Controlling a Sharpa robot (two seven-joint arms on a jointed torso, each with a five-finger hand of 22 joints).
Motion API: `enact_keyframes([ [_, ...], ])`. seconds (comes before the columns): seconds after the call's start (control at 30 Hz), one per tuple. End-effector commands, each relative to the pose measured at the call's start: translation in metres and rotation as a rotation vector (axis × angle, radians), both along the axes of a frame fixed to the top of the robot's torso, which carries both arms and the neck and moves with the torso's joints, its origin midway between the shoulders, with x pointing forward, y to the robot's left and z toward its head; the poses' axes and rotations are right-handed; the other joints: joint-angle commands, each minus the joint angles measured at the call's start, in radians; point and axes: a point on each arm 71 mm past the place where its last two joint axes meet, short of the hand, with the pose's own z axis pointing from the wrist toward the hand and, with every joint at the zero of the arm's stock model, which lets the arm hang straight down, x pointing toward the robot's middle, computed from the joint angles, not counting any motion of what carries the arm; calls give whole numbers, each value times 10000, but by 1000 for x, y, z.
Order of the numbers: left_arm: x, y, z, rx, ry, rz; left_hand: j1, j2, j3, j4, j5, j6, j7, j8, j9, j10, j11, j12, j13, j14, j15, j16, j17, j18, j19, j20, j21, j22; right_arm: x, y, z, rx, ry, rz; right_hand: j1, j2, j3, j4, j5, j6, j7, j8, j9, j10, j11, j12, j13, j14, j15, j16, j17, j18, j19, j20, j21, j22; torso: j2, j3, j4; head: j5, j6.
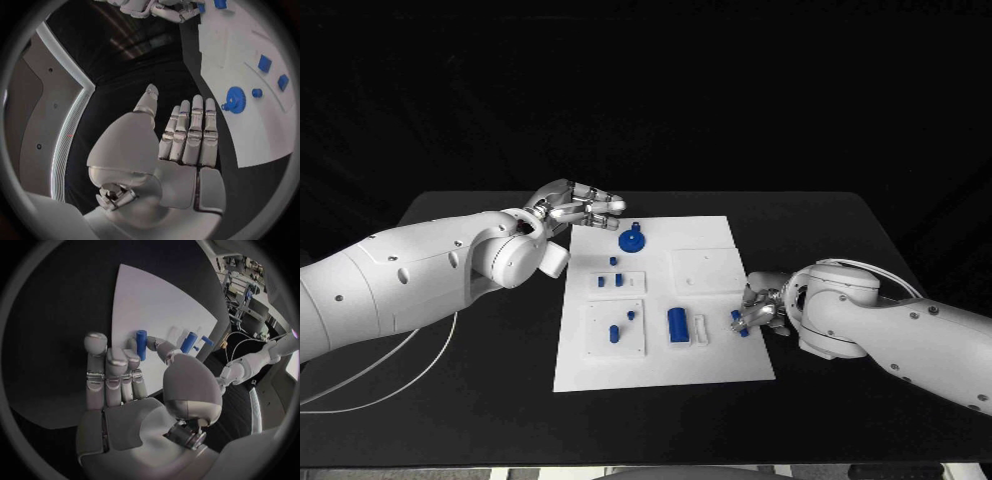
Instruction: Assemble the parts on the task board
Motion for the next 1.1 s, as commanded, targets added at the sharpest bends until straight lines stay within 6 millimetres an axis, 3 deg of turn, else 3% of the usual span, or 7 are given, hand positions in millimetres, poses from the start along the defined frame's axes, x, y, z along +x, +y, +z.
enact_keyframes([
  [0.03, -1, -3, 1, -22, -7, -191, -40, 31, -18, 64, -33, -63, -26, 9, 7, -79, -8, -41, 12, -48, -13, -41, 11, -56, 43, 53, 39, -13, -8, -8, -12, -25, 828, -791, -110, 4, 1947, -1096, 46, 89, -5, 71, -8830, 82, -111, 35, 10, 16, -40, 16, 19, 117, 430, 12, 51, 15, 3, -2, -1, 2, 10],
  [0.2, -1, -3, 1, -12, -6, -198, -40, 31, -18, 64, -33, -63, -26, 9, 7, -79, -8, -41, 12, -48, -13, -41, 11, -56, 43, 53, 39, -13, -9, -3, -4, 891, 565, -1131, -103, -14, 1633, -994, -486, 152, -38, 74, -8871, 85, -128, 12, 5, 20, -62, 8, 17, 122, 444, -6, 10, -18, 1, 0, 2, -1, 10],
  [0.83, -1, -2, 0, 22, -7, -199, -26, 27, -14, 65, -38, -67, -29, 12, 7, -84, -6, -42, 12, -47, -13, -41, 13, -56, 43, 54, 40, -13, -18, 20, 2, 2588, 1201, -1506, 27, 35, 821, -890, -621, 271, -96, 75, -8930, 114, -150, -5, 29, 27, -85, -43, 1, 102, 449, -29, -55, -178, 2, -10, -1, 28, -53],
  [1.1, -1, -3, 0, 29, 28, -246, -28, 24, -11, 78, -51, -62, -30, 18, 8, -85, -6, -42, 12, -52, -11, -41, 14, -57, 37, 55, 39, -15, -18, 28, -1, 2546, 1503, -1351, 65, 128, 405, -780, -1231, 315, -136, 76, -8927, 109, -148, -23, 16, 30, -77, -74, -17, 90, 447, -22, -95, -244, 4, -11, 11, 29, -63],
])
